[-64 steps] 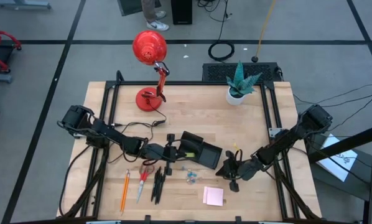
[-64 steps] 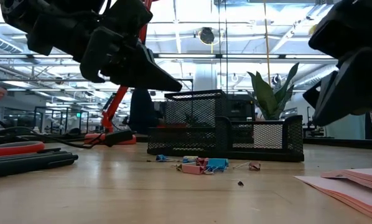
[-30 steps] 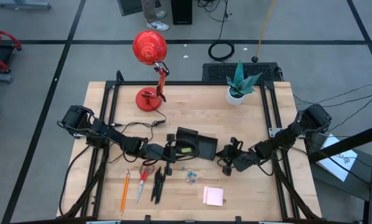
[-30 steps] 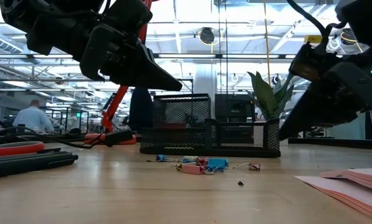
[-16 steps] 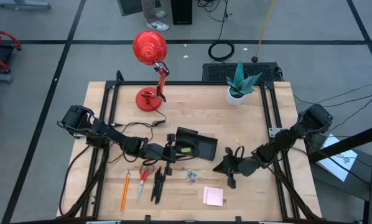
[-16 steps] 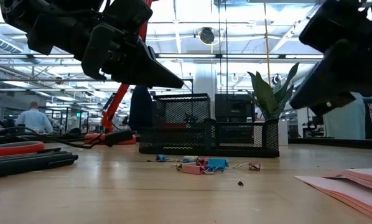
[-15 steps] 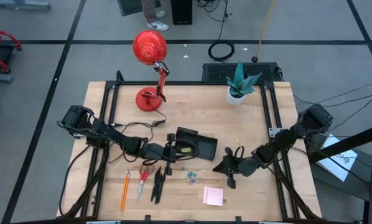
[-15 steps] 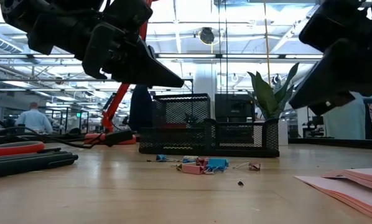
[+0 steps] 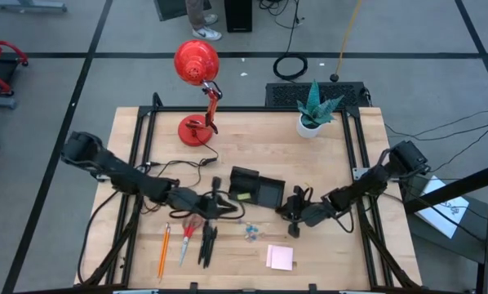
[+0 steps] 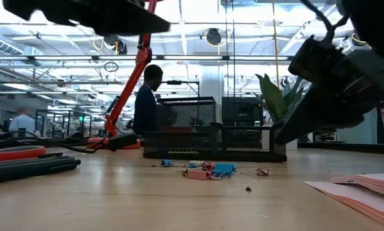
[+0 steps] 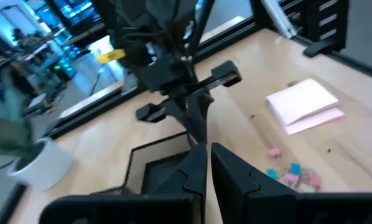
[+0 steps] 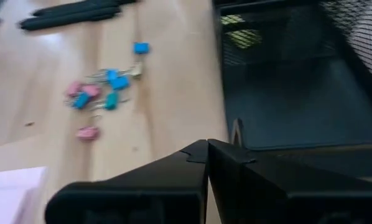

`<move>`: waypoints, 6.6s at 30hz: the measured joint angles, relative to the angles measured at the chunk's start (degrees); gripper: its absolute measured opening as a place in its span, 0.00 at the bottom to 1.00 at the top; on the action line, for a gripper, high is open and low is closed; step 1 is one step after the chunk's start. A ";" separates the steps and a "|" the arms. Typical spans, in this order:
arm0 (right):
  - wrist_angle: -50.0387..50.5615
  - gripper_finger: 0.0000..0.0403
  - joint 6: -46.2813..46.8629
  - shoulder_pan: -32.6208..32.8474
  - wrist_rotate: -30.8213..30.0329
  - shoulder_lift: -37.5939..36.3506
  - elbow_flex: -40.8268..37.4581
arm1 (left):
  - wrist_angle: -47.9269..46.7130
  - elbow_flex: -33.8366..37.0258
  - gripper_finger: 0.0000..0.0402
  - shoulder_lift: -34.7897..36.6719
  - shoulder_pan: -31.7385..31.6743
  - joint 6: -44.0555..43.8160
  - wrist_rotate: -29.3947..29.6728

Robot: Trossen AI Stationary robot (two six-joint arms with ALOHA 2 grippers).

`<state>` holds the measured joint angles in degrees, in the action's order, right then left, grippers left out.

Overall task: Pick and place office supplies into organizer
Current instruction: Adjust the black desk organizer, then put the pink sticky notes into the black desk organizer

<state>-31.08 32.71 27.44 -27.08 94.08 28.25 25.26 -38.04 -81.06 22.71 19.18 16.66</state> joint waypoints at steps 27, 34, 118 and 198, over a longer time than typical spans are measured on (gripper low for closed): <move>13.61 0.18 -18.43 9.01 1.58 -16.88 9.85 | 40.46 32.04 0.08 13.36 1.70 -3.43 7.96; 26.64 0.46 -13.93 15.99 0.08 -13.65 20.17 | 41.55 29.62 0.08 13.36 -1.37 -2.31 6.06; 40.89 0.01 11.51 16.39 10.71 5.45 26.35 | 36.10 28.74 0.08 13.18 -2.40 -14.19 2.80; 43.47 0.00 -18.19 -26.75 29.09 -16.37 17.84 | 34.90 28.76 0.08 13.18 -2.40 -13.95 2.80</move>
<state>12.39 14.52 0.69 2.01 77.71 46.09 60.16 -9.28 -67.88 20.32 5.23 19.46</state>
